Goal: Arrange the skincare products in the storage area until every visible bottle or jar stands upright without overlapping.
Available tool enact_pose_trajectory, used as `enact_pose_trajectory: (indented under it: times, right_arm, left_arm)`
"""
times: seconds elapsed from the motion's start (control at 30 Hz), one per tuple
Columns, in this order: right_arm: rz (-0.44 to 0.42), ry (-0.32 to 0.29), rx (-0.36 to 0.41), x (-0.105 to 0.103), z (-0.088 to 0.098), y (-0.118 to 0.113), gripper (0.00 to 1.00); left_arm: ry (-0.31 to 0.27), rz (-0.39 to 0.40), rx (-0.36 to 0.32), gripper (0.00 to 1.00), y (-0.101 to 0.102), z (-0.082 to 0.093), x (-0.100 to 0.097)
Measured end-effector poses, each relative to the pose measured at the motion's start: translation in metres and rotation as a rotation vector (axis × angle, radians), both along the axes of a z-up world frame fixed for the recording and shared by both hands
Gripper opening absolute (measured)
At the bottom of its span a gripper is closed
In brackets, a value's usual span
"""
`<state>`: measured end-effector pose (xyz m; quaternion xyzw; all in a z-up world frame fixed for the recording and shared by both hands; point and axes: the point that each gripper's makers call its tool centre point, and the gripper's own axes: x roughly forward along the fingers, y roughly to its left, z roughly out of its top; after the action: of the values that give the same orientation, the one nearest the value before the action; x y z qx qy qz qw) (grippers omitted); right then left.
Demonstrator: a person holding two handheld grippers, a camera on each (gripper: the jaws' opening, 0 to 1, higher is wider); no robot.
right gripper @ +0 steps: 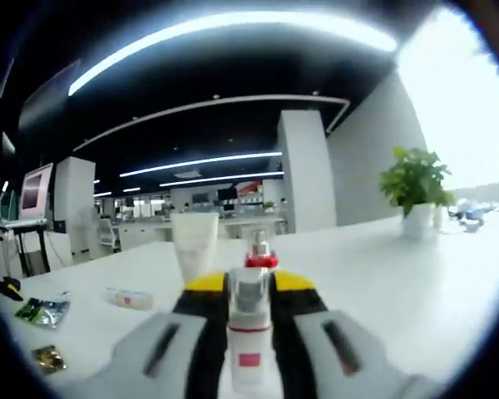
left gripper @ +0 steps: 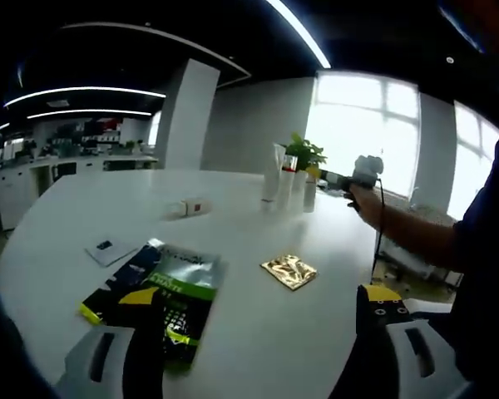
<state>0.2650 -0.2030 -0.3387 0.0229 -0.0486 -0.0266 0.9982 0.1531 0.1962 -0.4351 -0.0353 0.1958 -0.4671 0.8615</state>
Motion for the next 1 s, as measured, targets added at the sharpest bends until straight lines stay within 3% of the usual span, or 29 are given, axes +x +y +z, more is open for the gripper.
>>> enact_pose_trajectory:
  times: [0.33, 1.0]
  right_arm:
    - [-0.038, -0.004, 0.0, 0.017, -0.009, -0.01, 0.17]
    - [-0.078, -0.045, -0.018, 0.023, -0.008, -0.017, 0.17]
  left_arm:
    - [-0.003, 0.007, 0.005, 0.98, 0.003, 0.0, 0.0]
    - [0.002, 0.006, 0.018, 0.96, 0.003, 0.0, 0.003]
